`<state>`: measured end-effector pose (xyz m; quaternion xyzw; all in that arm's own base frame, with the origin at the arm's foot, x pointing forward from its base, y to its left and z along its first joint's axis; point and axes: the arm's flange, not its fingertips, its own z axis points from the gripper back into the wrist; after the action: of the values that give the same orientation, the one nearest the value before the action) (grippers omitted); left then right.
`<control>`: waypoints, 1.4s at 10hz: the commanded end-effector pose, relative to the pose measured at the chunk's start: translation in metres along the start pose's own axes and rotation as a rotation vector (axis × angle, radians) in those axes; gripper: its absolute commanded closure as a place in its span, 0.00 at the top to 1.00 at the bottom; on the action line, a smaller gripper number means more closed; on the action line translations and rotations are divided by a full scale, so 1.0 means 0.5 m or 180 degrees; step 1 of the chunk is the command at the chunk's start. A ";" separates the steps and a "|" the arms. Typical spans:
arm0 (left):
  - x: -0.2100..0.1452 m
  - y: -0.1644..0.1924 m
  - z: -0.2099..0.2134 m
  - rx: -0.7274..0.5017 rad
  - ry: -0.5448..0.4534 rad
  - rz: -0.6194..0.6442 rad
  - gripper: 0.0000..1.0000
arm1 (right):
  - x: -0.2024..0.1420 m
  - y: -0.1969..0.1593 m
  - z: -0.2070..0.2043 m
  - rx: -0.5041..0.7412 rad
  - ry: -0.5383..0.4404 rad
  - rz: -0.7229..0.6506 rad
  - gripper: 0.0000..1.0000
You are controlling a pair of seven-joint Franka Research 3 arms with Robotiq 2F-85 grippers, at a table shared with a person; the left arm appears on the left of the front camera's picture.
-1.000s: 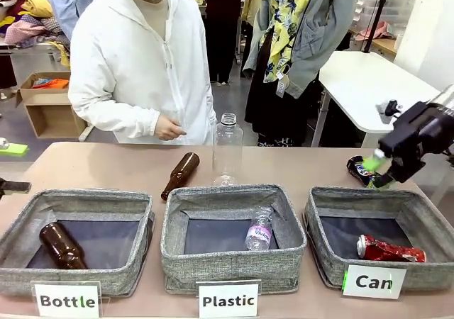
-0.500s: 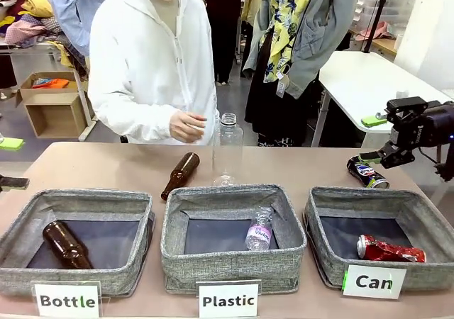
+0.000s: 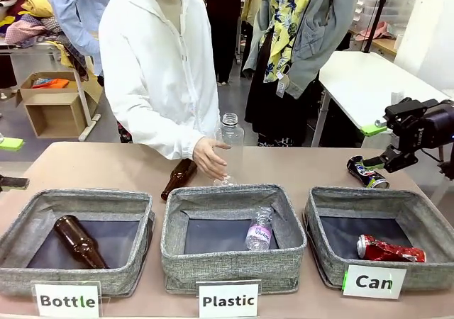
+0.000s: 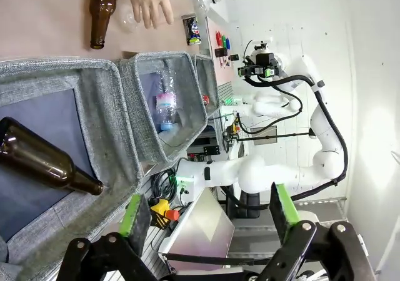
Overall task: Sort the can waste into the basket.
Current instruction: Pick up the can waste from the table and place it in the right Fabric basket.
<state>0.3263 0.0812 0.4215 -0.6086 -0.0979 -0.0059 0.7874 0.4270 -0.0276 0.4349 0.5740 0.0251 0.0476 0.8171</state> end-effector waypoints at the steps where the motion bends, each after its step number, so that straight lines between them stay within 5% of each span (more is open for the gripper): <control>1: -0.006 -0.004 0.004 -0.0016 0.0016 0.0036 1.00 | 0.000 0.005 0.008 -0.0006 0.0021 0.0054 1.00; 4: -0.006 -0.004 0.004 -0.0016 0.0016 0.0036 1.00 | 0.000 -0.001 0.002 0.0001 -0.0007 -0.0003 1.00; 7: -0.006 -0.004 0.004 -0.0016 0.0016 0.0036 1.00 | 0.053 0.018 -0.008 -0.1989 -0.0925 0.0156 1.00; 11: -0.006 -0.004 0.004 -0.0016 0.0016 0.0036 1.00 | 0.050 0.007 0.015 -0.3441 -0.1422 0.0142 1.00; 12: -0.006 -0.004 0.004 -0.0016 0.0016 0.0036 1.00 | 0.038 0.008 0.006 -0.3008 -0.1382 0.0191 1.00; 14: -0.006 -0.004 0.004 -0.0016 0.0016 0.0036 1.00 | 0.069 0.015 0.059 -0.3001 -0.1425 0.0493 1.00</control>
<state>0.3263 0.0813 0.4213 -0.6087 -0.0977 -0.0057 0.7874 0.4573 -0.0442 0.4431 0.1244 -0.2120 -0.0202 0.9691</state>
